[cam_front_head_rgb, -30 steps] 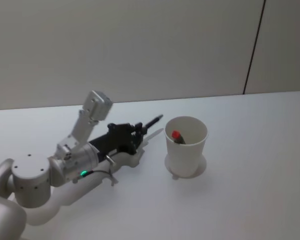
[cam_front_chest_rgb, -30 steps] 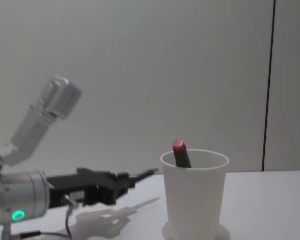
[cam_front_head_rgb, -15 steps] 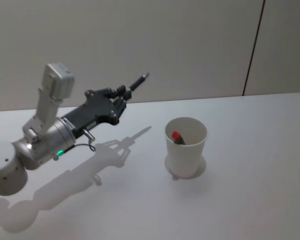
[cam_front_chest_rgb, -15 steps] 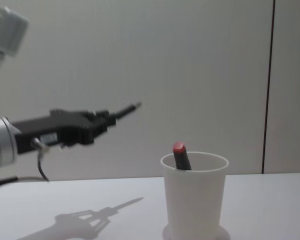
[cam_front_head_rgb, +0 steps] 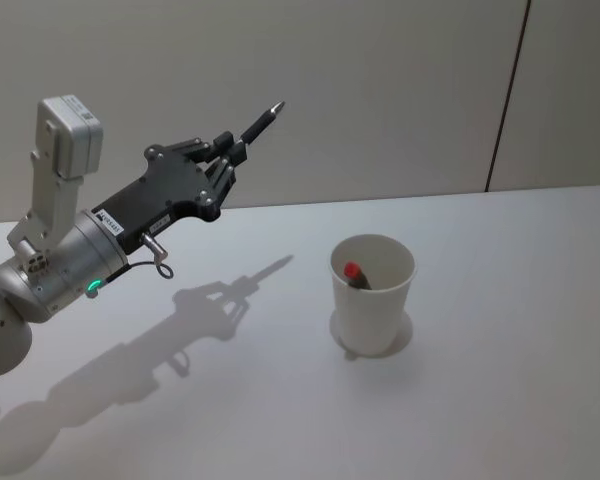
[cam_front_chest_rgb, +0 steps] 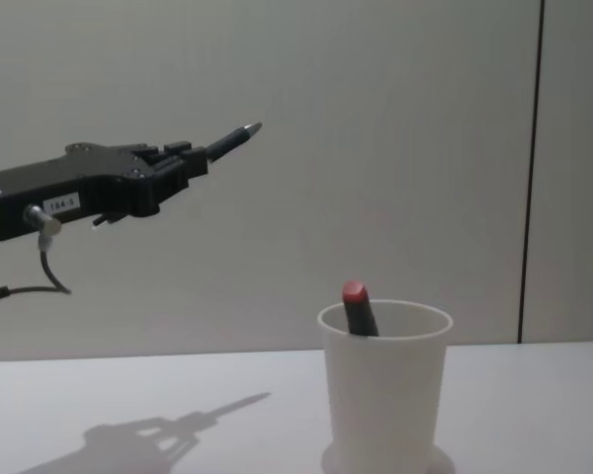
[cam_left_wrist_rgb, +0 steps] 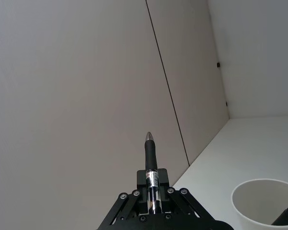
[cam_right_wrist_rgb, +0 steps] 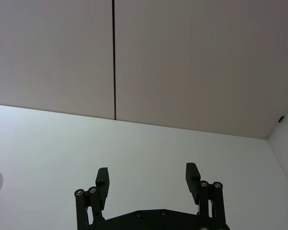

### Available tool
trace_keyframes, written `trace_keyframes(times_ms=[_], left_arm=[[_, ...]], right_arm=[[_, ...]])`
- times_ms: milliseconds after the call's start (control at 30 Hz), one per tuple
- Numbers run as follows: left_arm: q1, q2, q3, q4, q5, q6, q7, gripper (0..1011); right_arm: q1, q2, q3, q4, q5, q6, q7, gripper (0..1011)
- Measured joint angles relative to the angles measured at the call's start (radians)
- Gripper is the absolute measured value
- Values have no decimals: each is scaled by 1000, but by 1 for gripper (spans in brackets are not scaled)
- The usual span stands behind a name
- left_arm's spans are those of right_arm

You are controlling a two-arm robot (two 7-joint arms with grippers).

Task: Place the pen into the pen holder.

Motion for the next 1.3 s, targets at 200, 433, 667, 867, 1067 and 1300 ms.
trace_keyframes(times_ms=[200,433,667,867,1067,1300], left_arm=[[-2,-6,9,-21,24,42,-1,140],[-13,-31,36,-36,71,119,1,140],[-21,-48,53,-42,101,165,3,140],[-25,-58,63,-46,120,193,4,140],[-27,-62,67,-47,127,202,5,140],[-41,-67,63,-9,109,152,-14,140]], right_arm=[[0,0,0,0,0,0,0,1002],[0,0,0,0,0,0,0,1001],[0,0,0,0,0,0,0,1002],[1,0,-1,0,0,0,0,1002],[29,-11,-19,-1,7,12,-1,1001],[135,-76,-85,-6,21,67,-5,1001]])
